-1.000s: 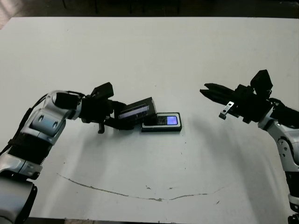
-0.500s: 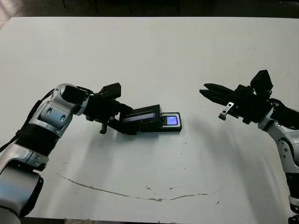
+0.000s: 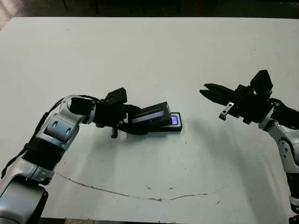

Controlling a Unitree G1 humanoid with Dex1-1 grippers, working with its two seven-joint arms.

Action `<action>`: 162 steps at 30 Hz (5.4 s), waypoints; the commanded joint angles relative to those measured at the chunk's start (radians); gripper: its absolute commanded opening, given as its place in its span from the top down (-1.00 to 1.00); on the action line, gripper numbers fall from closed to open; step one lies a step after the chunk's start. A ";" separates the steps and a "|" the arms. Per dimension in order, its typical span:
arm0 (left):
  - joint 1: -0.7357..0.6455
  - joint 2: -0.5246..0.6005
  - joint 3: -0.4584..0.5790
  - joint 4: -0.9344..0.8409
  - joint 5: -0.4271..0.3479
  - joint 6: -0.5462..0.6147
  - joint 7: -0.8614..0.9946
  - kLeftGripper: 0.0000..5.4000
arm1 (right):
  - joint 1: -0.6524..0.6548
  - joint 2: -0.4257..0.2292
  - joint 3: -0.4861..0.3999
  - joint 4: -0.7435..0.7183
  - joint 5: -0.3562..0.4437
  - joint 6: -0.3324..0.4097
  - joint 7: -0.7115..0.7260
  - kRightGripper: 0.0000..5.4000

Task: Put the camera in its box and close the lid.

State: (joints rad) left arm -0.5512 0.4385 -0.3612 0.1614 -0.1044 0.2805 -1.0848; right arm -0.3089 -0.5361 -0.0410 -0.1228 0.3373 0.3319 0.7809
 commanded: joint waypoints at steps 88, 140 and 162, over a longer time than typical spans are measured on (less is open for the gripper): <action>-0.175 -0.161 -0.319 -0.004 0.200 0.393 0.015 -0.17 | 0.021 -0.013 0.015 0.001 -0.006 0.011 -0.003 1.00; 0.296 -0.023 0.332 -0.542 -0.214 0.142 0.405 -0.24 | -0.004 0.006 0.002 0.011 -0.003 0.032 -0.041 1.00; 0.258 -0.315 -0.108 -0.497 0.049 0.441 0.777 1.00 | 0.076 0.096 -0.039 -0.072 -0.034 0.008 -0.271 1.00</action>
State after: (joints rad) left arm -0.2936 0.1121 -0.4585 -0.3496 -0.0695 0.6594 -0.3128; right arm -0.2584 -0.4442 -0.0782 -0.1947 0.3007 0.3427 0.5008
